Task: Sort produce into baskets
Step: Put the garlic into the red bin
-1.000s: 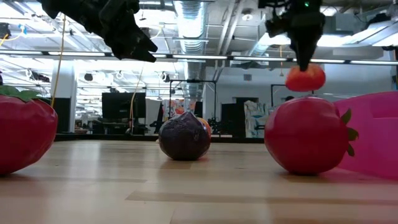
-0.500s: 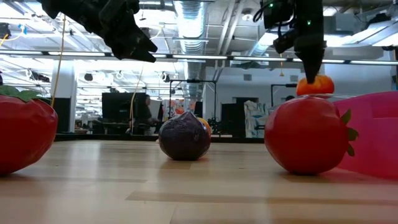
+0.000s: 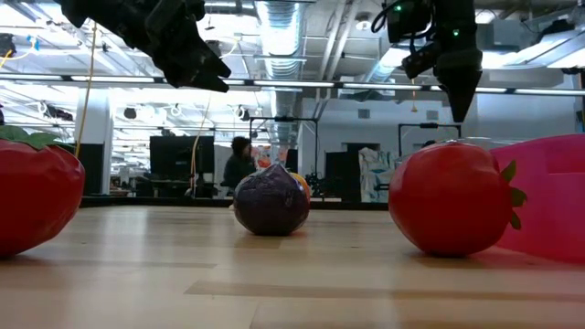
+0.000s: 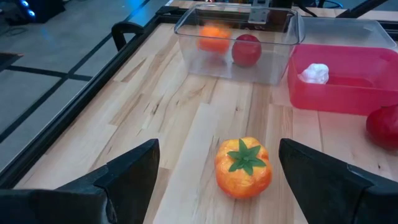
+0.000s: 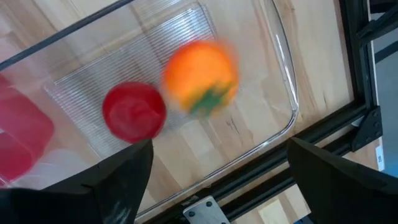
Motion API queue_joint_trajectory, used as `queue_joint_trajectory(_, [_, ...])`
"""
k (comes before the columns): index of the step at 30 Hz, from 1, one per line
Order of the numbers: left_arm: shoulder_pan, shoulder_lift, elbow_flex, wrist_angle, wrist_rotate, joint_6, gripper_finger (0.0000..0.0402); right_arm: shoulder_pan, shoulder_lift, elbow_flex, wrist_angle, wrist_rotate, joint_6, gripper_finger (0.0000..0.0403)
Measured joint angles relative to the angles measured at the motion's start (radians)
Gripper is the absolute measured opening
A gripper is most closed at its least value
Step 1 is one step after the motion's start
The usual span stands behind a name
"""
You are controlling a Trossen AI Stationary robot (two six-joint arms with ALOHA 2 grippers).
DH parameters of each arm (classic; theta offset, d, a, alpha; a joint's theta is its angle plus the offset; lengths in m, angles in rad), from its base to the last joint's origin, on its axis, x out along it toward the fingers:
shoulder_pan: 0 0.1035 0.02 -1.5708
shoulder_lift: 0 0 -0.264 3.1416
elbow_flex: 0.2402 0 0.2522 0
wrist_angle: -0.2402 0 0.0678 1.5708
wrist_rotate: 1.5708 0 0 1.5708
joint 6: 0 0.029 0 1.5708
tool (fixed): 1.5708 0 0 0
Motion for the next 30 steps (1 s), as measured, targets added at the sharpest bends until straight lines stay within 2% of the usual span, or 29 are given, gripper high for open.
queue_joint_trajectory(10, [-0.001,0.000,0.000,0.039,-0.004,-0.013,0.0318,0.000,0.000,0.001,0.000,-0.006,0.000,0.0387])
queue_joint_trajectory(16, [0.036,0.000,0.001,0.183,-0.124,0.030,0.0318,0.000,0.000,0.001,0.000,-0.006,-0.001,0.0386])
queue_joint_trajectory(22, [0.181,0.045,0.038,0.200,-0.054,-0.016,0.0318,0.000,0.000,0.001,0.003,-0.006,0.000,0.0386])
queue_joint_trajectory(25, [0.252,0.114,0.075,0.201,-0.003,-0.011,0.0318,0.000,0.000,0.001,0.011,-0.007,0.000,0.0386])
queue_joint_trajectory(30, [0.359,0.250,0.152,0.103,0.091,0.031,0.0318,0.000,-0.001,0.002,0.014,-0.007,0.000,0.0386])
